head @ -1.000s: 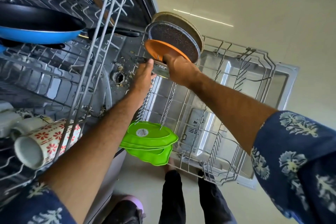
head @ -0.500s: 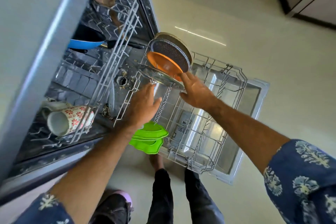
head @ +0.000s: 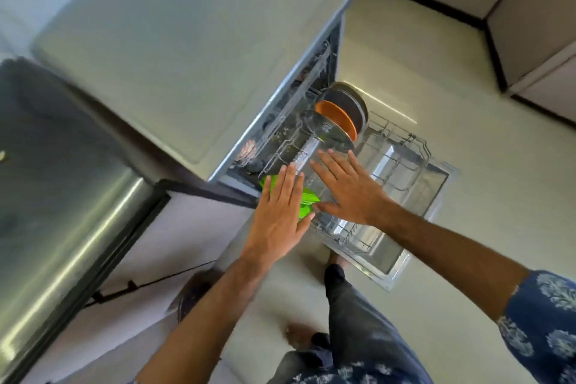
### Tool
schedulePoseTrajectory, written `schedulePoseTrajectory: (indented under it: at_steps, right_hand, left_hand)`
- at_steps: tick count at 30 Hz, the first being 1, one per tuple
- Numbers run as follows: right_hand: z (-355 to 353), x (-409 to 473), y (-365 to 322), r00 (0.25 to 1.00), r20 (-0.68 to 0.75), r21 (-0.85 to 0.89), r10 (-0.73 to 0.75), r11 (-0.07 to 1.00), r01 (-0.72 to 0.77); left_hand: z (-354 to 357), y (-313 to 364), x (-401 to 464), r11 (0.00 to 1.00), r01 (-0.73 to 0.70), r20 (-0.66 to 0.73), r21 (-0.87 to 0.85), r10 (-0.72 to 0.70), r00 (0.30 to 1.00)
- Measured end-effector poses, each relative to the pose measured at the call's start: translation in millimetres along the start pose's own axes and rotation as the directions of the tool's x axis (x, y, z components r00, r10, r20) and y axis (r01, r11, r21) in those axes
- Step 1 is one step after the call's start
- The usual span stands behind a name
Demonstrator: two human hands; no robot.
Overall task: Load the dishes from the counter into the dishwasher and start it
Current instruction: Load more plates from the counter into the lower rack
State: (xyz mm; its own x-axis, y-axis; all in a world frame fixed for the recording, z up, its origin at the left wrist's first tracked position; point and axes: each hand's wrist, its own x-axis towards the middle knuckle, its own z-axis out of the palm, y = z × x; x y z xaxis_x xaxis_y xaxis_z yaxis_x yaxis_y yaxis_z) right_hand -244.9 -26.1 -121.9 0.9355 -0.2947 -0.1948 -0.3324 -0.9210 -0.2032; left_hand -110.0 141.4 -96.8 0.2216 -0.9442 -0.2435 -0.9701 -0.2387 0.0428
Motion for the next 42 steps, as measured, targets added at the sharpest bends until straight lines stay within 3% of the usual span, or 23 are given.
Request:
schedulePoseTrajectory:
  at_steps: [5, 10, 15, 22, 27, 31, 35, 42]
  right_hand:
    - [-52, -2, -105, 0.98, -0.066, -0.061, -0.187, 0.981, 0.183]
    - [-88, 21, -234, 0.89, -0.128, -0.167, -0.438, 0.894, 0.416]
    - [-115, 56, -366, 0.763, -0.127, -0.235, -0.634, 0.767, 0.598]
    - [-124, 98, -529, 0.587, -0.049, -0.178, -0.808, 0.585, 0.791]
    - [-105, 139, -629, 0.449, 0.031, -0.111, -0.893, 0.443, 0.89]
    - [-81, 174, -705, 0.32, 0.117, -0.066, -0.94, 0.314, 0.947]
    - [-54, 205, -769, 0.198, 0.195, -0.014, -0.961, 0.199, 0.98]
    - [-19, 256, -867, 0.044, 0.254, 0.065, -0.966, 0.062, 0.996]
  left_hand:
    - [-29, -48, -120, 0.971, 0.235, -0.158, -0.033, -0.237, 0.959]
    - [-40, -106, -261, 0.864, 0.502, -0.218, -0.052, -0.5, 0.838]
    - [-39, -157, -385, 0.681, 0.718, -0.254, -0.145, -0.727, 0.638]
    - [-21, -217, -509, 0.396, 0.884, -0.233, -0.249, -0.91, 0.343]
    - [16, -253, -579, 0.127, 0.937, -0.101, -0.326, -0.99, 0.099]
    - [48, -276, -618, -0.058, 0.943, 0.018, -0.328, -0.998, -0.055]
    - [71, -294, -634, -0.111, 0.943, 0.066, -0.313, -0.993, -0.096]
    - [81, -365, -635, -0.041, 0.954, 0.0, -0.297, -0.999, -0.043]
